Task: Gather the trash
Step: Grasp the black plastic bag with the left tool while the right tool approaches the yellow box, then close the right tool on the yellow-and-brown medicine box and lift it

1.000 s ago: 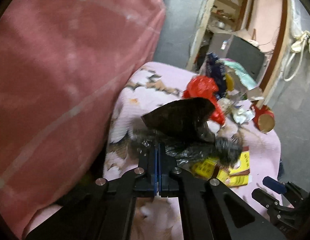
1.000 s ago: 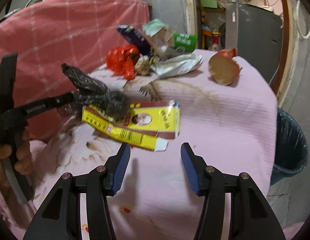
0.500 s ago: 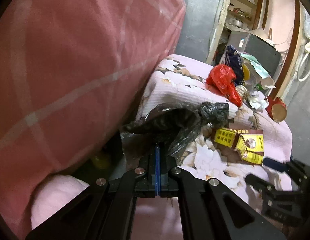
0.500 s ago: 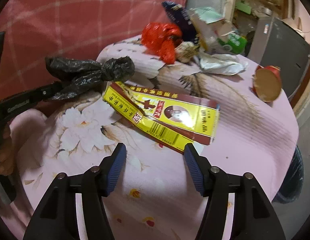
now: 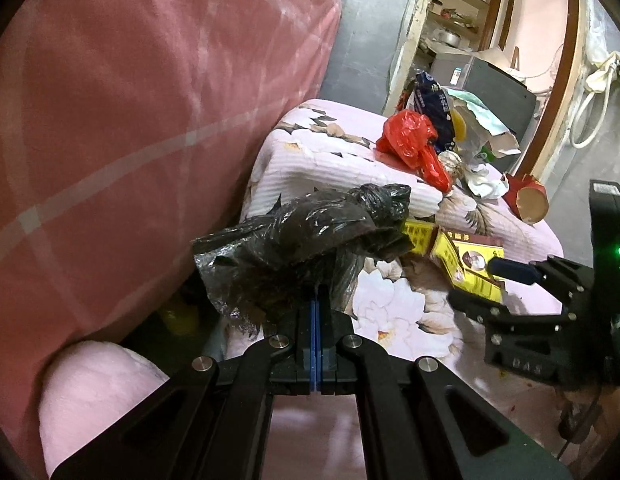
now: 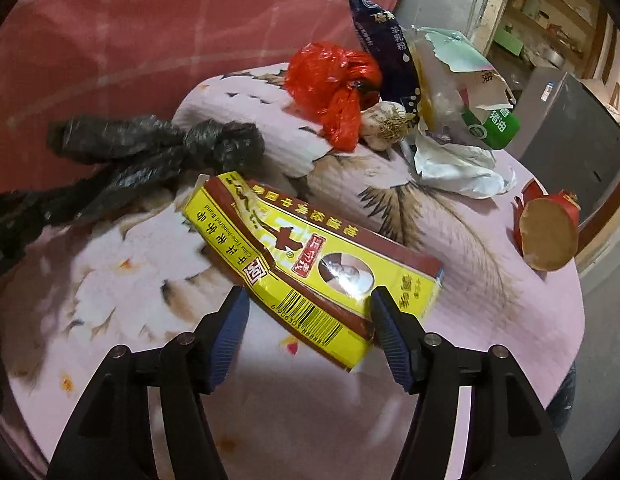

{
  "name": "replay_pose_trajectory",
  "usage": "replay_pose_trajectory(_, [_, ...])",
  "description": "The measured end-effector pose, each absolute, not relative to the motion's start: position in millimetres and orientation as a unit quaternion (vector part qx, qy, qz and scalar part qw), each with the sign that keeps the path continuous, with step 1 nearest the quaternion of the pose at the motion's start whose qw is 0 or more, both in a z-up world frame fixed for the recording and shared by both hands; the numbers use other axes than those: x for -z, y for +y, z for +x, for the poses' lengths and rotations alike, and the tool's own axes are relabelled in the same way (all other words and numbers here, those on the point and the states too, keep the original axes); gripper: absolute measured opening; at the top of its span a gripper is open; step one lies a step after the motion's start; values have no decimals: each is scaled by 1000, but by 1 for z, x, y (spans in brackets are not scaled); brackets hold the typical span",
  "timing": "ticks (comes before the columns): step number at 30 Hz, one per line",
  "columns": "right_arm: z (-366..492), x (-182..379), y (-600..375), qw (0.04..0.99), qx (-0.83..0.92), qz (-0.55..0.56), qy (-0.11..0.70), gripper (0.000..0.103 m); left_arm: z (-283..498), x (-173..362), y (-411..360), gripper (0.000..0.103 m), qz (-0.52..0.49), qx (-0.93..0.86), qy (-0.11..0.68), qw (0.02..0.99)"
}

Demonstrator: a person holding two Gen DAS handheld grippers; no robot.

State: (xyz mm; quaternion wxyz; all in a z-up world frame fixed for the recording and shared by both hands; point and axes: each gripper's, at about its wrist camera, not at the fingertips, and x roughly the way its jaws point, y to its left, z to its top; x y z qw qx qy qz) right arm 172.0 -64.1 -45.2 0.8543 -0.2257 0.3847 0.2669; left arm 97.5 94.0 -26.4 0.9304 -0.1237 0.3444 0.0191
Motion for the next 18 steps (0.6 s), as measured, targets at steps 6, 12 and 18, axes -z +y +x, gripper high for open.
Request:
replay_pose_trajectory(6, [171, 43, -62, 850, -294, -221, 377, 40, 95, 23, 82, 0, -116, 5, 336, 935])
replay_pose_trajectory(12, [170, 34, -75, 856, -316, -177, 369, 32, 90, 23, 68, 0, -112, 37, 336, 935])
replay_pose_trajectory(18, [162, 23, -108, 861, -332, -89, 375, 26, 80, 16, 59, 0, -110, 50, 319, 940])
